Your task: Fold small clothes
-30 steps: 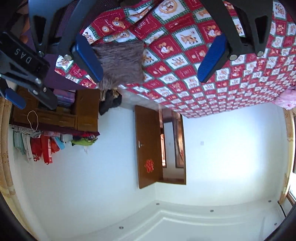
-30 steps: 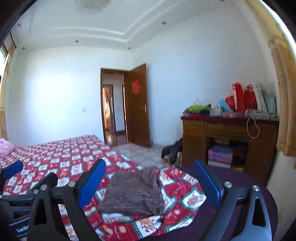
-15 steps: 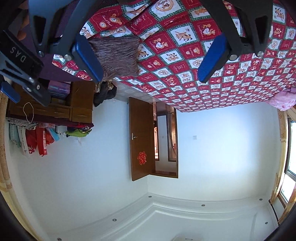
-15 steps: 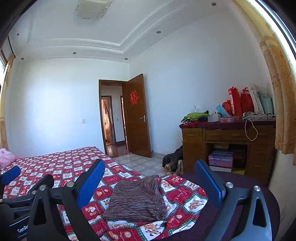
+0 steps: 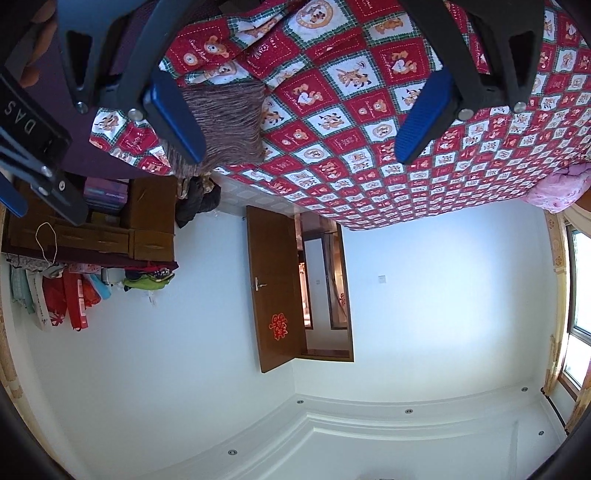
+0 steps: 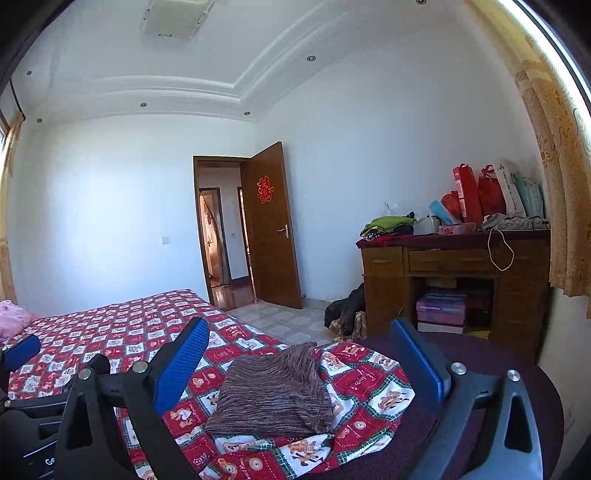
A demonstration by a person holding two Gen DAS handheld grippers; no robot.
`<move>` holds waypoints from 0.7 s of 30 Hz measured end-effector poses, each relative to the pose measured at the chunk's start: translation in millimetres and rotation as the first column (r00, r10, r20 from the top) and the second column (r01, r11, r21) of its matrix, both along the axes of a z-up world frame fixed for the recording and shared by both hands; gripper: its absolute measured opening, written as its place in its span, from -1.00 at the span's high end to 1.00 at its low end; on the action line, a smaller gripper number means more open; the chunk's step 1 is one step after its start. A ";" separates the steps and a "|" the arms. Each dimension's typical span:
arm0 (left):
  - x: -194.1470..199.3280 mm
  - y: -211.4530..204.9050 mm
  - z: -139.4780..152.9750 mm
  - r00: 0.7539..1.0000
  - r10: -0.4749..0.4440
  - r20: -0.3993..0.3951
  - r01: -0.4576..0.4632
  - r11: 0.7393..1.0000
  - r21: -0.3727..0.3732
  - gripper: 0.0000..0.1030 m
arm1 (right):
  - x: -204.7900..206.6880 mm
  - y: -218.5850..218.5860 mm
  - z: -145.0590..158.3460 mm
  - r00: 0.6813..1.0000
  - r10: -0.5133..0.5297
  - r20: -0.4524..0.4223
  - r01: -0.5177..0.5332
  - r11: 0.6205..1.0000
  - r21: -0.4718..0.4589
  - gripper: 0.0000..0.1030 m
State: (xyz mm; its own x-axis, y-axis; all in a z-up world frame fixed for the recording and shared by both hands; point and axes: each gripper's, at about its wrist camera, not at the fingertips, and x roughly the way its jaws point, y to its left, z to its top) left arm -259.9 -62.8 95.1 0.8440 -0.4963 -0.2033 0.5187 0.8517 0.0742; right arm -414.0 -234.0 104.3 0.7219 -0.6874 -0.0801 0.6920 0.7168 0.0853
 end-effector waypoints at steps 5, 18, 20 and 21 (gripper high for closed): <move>1.0 0.3 0.1 1.000 -0.002 -0.003 0.002 1.000 0.000 -1.00 | 1.3 0.0 -0.3 1.000 0.002 -0.003 -0.002 1.000 0.001 -0.92; 2.0 2.3 -1.1 1.000 -0.003 -0.016 0.003 1.000 0.001 -1.00 | 3.0 0.2 -1.2 1.000 0.002 -0.007 -0.002 1.000 0.002 -0.92; 1.6 1.4 -0.8 1.000 -0.014 -0.015 0.015 1.000 0.007 -1.00 | 2.3 0.2 -1.2 1.000 0.003 -0.009 -0.003 1.000 0.003 -0.92; 1.1 0.5 -0.9 1.000 -0.012 -0.011 0.012 1.000 0.011 -1.00 | 2.2 0.3 -1.2 1.000 0.002 -0.008 -0.002 1.000 0.002 -0.92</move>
